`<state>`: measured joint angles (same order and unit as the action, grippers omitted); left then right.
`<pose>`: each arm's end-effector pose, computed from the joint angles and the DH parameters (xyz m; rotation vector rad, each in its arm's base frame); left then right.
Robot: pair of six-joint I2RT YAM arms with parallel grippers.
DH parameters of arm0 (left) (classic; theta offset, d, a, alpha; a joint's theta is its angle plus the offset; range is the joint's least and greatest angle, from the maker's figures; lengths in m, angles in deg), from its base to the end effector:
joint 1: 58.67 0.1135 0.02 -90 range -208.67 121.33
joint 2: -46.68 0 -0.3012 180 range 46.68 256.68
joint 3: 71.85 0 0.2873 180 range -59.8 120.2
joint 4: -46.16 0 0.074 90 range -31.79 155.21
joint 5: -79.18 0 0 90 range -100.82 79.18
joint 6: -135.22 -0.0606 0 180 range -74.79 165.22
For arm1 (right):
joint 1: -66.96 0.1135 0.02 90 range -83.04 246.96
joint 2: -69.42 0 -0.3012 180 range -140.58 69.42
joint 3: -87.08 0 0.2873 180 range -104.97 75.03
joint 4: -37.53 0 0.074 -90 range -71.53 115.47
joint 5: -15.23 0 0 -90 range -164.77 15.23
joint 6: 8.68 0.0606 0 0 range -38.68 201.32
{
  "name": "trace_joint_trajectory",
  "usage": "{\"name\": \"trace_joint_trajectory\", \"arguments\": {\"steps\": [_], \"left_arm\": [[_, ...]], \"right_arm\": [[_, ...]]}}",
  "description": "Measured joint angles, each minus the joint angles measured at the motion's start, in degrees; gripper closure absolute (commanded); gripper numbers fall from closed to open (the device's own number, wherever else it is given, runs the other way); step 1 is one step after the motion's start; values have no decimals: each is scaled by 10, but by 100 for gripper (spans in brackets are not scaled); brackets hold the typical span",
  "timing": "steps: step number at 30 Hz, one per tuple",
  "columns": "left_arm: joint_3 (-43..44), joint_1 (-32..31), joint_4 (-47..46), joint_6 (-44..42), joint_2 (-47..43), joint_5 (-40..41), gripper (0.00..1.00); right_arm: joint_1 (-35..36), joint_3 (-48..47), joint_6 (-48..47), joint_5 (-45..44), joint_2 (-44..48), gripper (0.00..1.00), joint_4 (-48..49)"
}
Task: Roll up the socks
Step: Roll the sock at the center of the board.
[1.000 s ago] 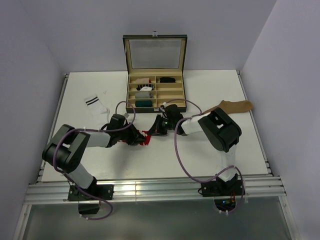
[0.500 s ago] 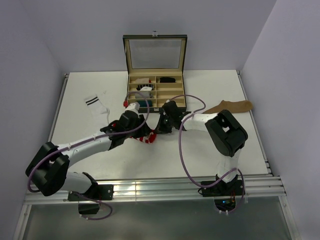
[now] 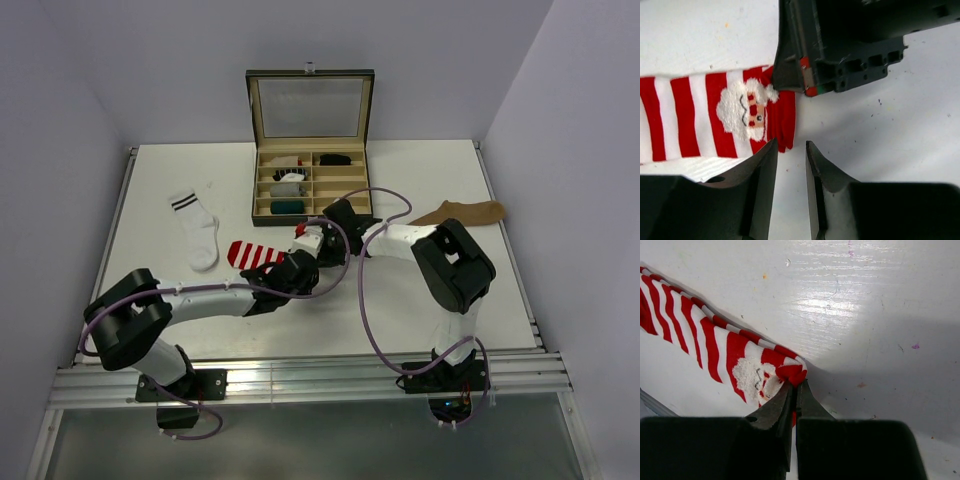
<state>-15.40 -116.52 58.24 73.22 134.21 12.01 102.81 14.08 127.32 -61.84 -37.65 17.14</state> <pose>0.2050 -0.2820 0.1773 0.3921 2.2406 -0.3334 0.3355 0.2592 0.1322 0.1414 2.7032 0.7995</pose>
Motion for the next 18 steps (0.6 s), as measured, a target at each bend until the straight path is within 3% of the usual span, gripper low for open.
{"name": "trace_joint_trajectory", "arguments": {"steps": [18], "left_arm": [[29,-12,-53,-78,76,21,67]], "right_arm": [[-6,-7,0,8,-5,100,-10]]}}
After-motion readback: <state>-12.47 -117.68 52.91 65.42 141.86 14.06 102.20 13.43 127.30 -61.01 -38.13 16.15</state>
